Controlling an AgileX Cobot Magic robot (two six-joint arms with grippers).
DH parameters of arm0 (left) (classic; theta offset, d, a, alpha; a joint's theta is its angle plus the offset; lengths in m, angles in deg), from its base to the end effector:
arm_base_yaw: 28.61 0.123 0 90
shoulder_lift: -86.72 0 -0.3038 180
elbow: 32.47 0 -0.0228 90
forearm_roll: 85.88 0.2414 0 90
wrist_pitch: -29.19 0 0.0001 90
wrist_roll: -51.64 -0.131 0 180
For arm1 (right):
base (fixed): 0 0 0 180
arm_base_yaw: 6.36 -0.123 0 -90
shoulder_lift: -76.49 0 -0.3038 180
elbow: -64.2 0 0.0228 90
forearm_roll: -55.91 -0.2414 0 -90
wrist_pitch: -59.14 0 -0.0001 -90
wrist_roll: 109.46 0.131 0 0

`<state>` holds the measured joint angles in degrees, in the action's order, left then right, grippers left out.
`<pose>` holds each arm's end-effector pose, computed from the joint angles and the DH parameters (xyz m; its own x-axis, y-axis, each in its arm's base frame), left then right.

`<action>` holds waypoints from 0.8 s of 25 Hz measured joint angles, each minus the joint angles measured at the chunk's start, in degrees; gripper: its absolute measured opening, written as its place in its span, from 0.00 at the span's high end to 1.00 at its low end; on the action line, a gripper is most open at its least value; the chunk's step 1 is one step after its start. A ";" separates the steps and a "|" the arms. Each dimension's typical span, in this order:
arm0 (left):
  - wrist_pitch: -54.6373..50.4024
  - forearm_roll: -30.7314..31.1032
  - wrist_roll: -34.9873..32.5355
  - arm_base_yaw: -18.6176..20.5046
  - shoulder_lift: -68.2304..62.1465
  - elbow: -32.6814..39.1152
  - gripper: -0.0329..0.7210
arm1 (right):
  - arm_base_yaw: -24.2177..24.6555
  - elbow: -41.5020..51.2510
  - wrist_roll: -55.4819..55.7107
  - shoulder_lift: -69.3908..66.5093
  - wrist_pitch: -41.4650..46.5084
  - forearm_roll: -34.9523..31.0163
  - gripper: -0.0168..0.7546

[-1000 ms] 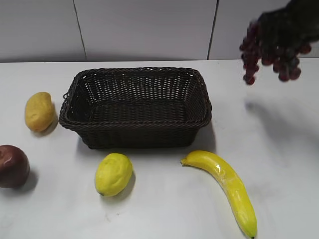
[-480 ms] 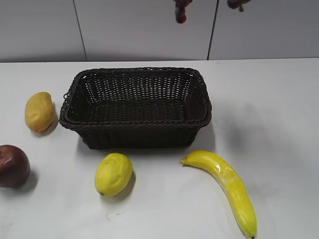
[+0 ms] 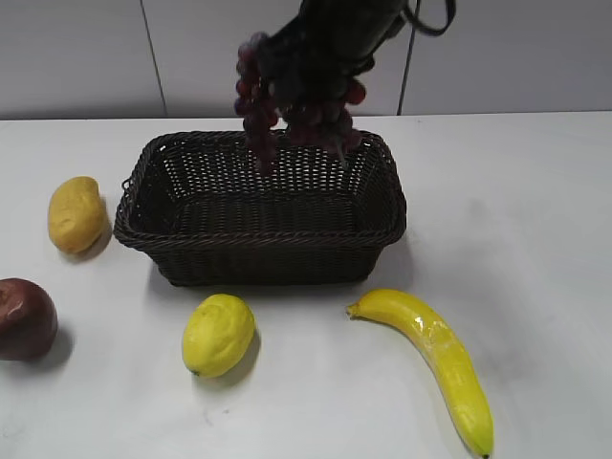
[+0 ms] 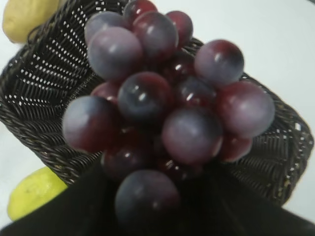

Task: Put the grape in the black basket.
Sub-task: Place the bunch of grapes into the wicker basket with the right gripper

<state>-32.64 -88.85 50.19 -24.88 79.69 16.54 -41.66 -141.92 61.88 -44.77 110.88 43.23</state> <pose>0.0020 -0.0059 0.2527 -0.4660 -0.0296 -0.8843 -0.0243 0.9995 -0.0206 0.3720 0.2911 0.2765 -0.6698 -0.4896 -0.5582 -0.6561 0.7423 0.1361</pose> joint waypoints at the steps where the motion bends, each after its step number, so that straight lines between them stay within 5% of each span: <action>1: 0.00 0.00 0.00 0.00 0.00 0.00 0.65 | -0.11 0.00 -0.18 -1.64 -0.39 0.00 0.60; 9: 0.00 0.00 0.00 0.00 0.00 0.00 0.65 | -0.19 0.00 -0.43 -10.31 -2.78 0.28 0.60; 11: 0.00 0.00 0.00 0.00 0.00 0.00 0.65 | -0.19 0.00 -0.50 -10.70 -3.10 0.32 0.51; 14: 0.00 0.00 0.00 0.00 0.00 0.00 0.65 | -0.19 -1.15 -0.50 -10.70 -3.38 0.42 0.22; 20: 0.00 0.00 0.00 0.00 0.00 0.00 0.65 | -0.19 -7.90 -0.50 -10.70 2.56 3.24 0.18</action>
<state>-32.64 -88.85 50.19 -24.88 79.69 16.54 -41.85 -149.82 61.38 -55.47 113.44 46.47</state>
